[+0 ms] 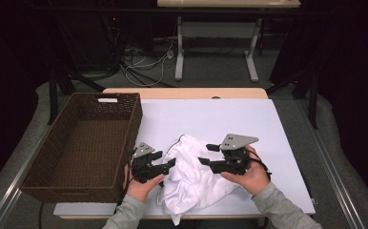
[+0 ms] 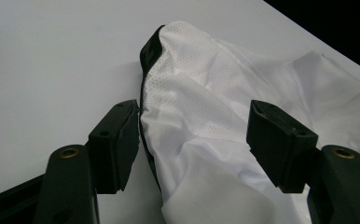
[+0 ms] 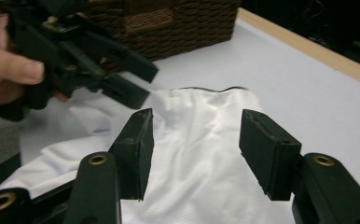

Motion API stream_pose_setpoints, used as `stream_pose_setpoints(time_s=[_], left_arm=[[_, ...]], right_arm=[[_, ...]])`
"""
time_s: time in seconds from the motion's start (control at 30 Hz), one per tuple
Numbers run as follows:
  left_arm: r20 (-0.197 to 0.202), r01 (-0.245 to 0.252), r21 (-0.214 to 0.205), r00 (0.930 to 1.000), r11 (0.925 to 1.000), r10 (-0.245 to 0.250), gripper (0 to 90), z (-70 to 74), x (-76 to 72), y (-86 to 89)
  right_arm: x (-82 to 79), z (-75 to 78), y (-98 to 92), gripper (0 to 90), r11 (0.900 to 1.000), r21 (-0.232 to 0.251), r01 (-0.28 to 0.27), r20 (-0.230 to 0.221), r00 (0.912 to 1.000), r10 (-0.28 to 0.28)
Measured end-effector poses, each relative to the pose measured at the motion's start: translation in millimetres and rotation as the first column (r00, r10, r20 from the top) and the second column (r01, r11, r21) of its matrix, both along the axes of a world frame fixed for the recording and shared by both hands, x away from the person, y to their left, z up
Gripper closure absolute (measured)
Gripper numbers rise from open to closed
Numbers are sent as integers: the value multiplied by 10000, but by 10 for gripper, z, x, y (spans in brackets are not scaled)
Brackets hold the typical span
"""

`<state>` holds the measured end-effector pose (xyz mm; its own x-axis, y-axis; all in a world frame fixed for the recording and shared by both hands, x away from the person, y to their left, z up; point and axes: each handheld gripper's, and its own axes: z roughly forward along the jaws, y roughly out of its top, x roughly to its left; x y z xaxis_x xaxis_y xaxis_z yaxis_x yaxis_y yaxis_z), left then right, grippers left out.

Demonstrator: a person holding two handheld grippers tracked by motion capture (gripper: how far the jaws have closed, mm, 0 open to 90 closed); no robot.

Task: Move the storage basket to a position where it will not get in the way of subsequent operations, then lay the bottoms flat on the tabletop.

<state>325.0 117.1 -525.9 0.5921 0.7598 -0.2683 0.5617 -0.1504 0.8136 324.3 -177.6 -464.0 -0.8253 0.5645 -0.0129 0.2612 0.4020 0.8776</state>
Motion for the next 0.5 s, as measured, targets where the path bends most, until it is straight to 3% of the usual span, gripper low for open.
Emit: stream_pose_setpoints(time_s=[0.13, 0.27, 0.5], left_arm=[[-16, -36, 38, 10000, 10000, 36, 344, -3, 31, 14], [-55, -77, 95, 10000, 9999, 78, 344, -17, 53, 5], [-189, 4, 212, 9998, 9998, 0, 364, -58, 81, -1]], right_arm=[[178, 73, -76, 447, 9991, -202, 381, 225, 9990, -376], [361, 99, -129, 448, 9962, -409, 770, 157, 9970, -764], [664, -21, -149, 452, 9894, -621, 1312, -18, 9913, -1315]])
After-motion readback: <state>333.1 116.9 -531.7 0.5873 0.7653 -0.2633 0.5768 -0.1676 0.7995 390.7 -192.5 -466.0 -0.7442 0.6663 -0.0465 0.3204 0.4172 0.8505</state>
